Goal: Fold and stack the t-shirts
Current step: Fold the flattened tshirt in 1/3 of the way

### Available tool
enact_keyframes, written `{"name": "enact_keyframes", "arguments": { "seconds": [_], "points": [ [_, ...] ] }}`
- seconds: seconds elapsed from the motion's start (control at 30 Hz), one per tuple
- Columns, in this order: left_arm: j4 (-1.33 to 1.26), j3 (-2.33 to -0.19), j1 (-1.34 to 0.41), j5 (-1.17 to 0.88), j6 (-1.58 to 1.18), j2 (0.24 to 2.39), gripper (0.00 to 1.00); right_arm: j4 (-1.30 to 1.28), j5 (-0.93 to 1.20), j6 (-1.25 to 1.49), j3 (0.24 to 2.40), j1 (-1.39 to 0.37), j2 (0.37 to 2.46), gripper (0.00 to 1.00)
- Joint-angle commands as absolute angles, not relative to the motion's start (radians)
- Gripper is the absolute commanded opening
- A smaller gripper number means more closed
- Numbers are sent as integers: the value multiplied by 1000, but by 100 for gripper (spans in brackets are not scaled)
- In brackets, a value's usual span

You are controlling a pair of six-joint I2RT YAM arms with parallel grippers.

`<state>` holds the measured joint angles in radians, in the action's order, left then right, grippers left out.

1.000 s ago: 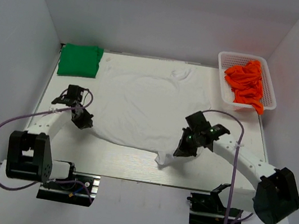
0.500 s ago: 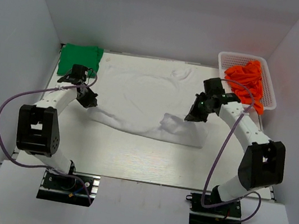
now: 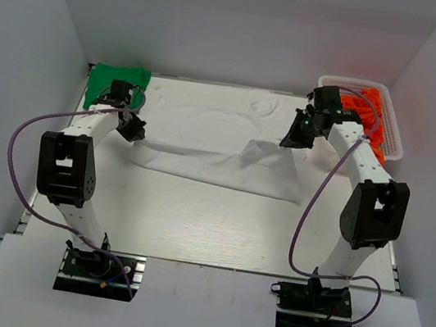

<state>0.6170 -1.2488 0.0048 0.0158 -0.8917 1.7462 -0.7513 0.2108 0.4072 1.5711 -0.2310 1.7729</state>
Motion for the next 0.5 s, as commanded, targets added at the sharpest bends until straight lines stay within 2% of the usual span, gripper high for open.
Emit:
{"name": "enact_keyframes", "arguments": {
  "seconds": [0.0,0.2,0.23,0.27,0.33,0.37,0.4,0.43,0.47],
  "points": [
    [595,-1319,9,34,-887,1784,0,-762,256,348,1637,-212,1833,0],
    [545,-1371,9,64,-887,1873,0,-710,219,373,1638,-195,1891,0],
    [545,-1388,9,78,-887,1887,5,-701,213,376,1637,-192,1911,0],
    [554,-1402,9,90,-887,1904,15,-681,206,383,1637,-189,1917,0],
    [600,-1454,9,143,-899,1948,49,-646,184,396,1649,-187,1943,2],
    [627,-1472,9,155,-908,1957,69,-646,175,397,1667,-186,1972,9],
    [627,-1498,9,167,-908,1957,99,-652,163,396,1689,-186,1980,15],
    [627,-1499,9,167,-897,1957,100,-652,146,396,1700,-186,1986,39],
    [608,-1499,9,167,-897,1941,100,-655,137,391,1716,-189,1994,45]
  ]
}}
